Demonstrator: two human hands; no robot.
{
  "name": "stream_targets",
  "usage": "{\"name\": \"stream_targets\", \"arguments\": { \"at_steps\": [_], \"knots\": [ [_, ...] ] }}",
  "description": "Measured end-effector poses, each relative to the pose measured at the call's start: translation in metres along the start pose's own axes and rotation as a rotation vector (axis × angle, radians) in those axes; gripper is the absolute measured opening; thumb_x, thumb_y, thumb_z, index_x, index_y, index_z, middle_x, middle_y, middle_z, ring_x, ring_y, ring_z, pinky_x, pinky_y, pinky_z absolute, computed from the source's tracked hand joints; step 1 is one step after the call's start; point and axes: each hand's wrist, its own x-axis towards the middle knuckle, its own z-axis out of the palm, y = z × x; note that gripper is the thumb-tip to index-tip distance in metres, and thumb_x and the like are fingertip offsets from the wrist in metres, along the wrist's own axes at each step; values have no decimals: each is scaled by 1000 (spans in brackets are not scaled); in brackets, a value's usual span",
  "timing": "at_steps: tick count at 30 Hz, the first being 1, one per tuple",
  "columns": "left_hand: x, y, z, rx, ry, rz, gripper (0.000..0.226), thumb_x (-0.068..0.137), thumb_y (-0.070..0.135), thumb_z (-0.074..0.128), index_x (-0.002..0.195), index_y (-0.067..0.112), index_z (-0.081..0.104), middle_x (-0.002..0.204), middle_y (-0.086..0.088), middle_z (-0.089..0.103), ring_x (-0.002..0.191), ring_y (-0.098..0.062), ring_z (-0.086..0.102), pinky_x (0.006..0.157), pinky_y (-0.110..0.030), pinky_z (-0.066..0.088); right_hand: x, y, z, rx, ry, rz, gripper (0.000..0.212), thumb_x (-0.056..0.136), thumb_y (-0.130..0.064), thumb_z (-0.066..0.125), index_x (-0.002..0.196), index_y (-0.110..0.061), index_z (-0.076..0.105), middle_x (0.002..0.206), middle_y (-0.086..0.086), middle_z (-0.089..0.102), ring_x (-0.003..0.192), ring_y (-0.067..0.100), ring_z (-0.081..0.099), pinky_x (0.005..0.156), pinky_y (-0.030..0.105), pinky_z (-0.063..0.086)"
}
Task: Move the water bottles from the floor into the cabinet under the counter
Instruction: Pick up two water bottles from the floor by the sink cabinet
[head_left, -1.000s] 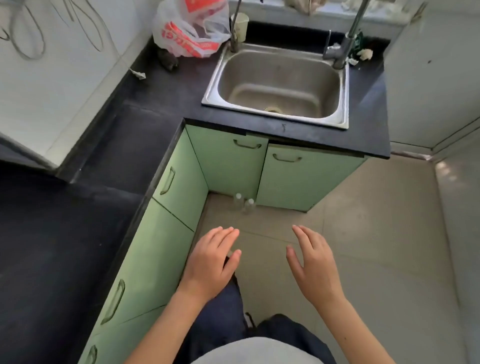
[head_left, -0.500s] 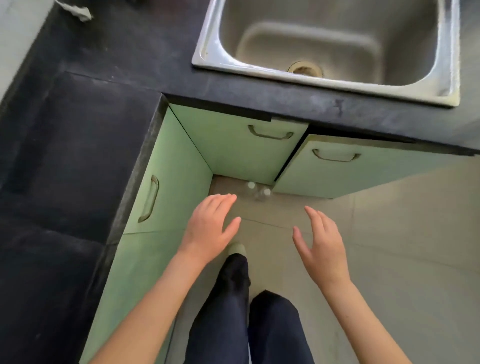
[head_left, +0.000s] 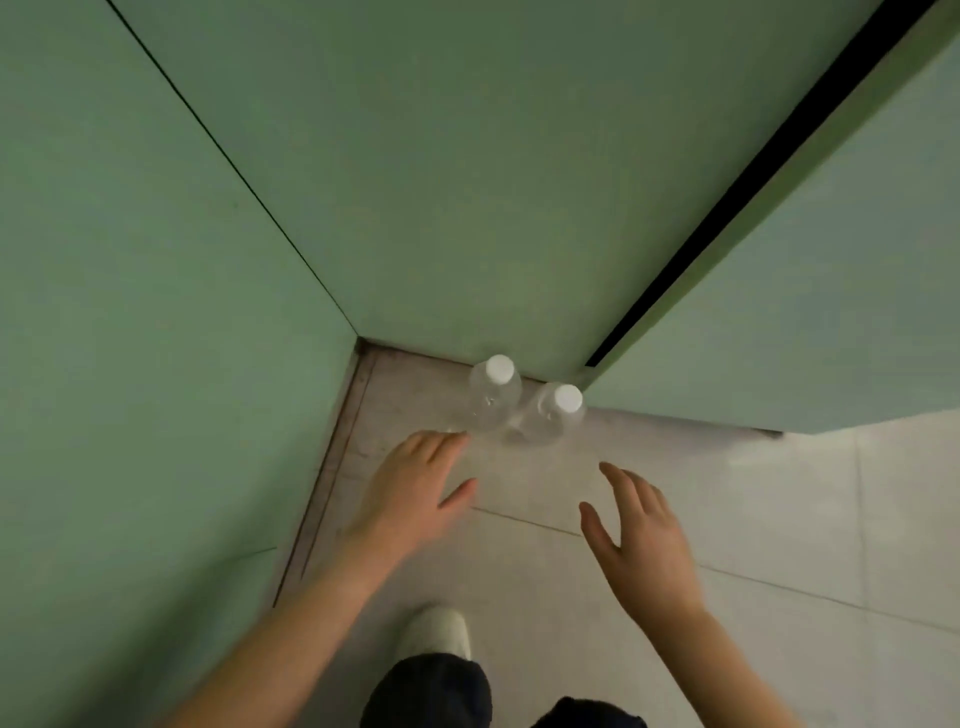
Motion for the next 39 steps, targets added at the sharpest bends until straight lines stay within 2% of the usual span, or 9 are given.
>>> {"name": "stream_targets", "arguments": {
  "at_steps": [6, 11, 15, 18, 23, 25, 29, 34, 39],
  "knots": [
    [46, -40, 73, -23, 29, -89, 72, 93, 59, 34, 147, 12, 36, 141, -6, 52, 128, -22, 48, 106, -35, 41, 46, 33, 70, 23, 6, 18, 59, 97, -41, 55, 147, -12, 43, 141, 5, 55, 129, 25, 52, 103, 36, 44],
    [74, -45, 89, -282, 116, -164, 90, 83, 69, 44, 153, 18, 21, 150, -4, 41, 134, -19, 42, 108, -38, 42, 71, 33, 78, 257, 55, 82, 72, 91, -48, 62, 151, -23, 31, 147, -2, 48, 132, 16, 48, 103, 33, 43],
    [94, -36, 82, -527, 235, -101, 91, 70, 55, 71, 145, 19, 35, 140, 7, 47, 127, -7, 44, 101, -21, 37, 91, 30, 86, 465, 108, 113, 71, 81, -43, 76, 141, -31, 40, 136, -11, 54, 124, 9, 52, 103, 32, 46],
    [106, -32, 79, -632, 282, -102, 70, 65, 42, 82, 127, 30, 49, 120, 16, 54, 115, -3, 52, 91, -21, 45, 100, 23, 90, 562, 108, 125, 70, 76, -36, 83, 131, -41, 40, 123, -22, 55, 115, 7, 53, 98, 29, 45],
    [113, -31, 88, -742, 305, -168, 68, 67, 22, 89, 120, 41, 50, 108, 26, 59, 96, 11, 56, 80, 2, 38, 104, 20, 97, 639, 146, 123, 69, 76, -26, 85, 122, -46, 37, 115, -31, 52, 111, 9, 56, 94, 28, 49],
    [112, -31, 91, -768, 316, -192, 67, 66, 25, 90, 114, 47, 48, 105, 29, 60, 97, 12, 58, 80, -1, 41, 105, 20, 98, 656, 155, 109, 68, 78, -21, 84, 116, -54, 37, 114, -37, 49, 104, -2, 57, 91, 16, 48],
    [93, -27, 96, -749, 311, -263, 61, 64, 32, 90, 115, 34, 55, 97, 25, 64, 92, 12, 59, 76, -4, 45, 96, 22, 102, 707, 167, 125, 68, 78, -8, 82, 112, -52, 42, 114, -33, 53, 104, -20, 53, 86, 4, 47],
    [31, -7, 108, -885, 300, -467, 53, 60, 38, 87, 106, 28, 62, 99, 10, 73, 94, -5, 69, 82, -31, 57, 50, 13, 98, 681, 77, 188, 58, 77, -17, 84, 115, -40, 46, 112, -21, 59, 103, -2, 59, 84, 9, 48],
    [-53, 25, 81, -915, 241, -660, 48, 66, 22, 90, 108, 23, 65, 96, 11, 73, 89, 0, 69, 80, -26, 56, -21, -12, 65, 671, -61, 241, 52, 77, -21, 84, 113, -33, 49, 108, -26, 59, 100, -5, 58, 76, 3, 45]
  ]
}}
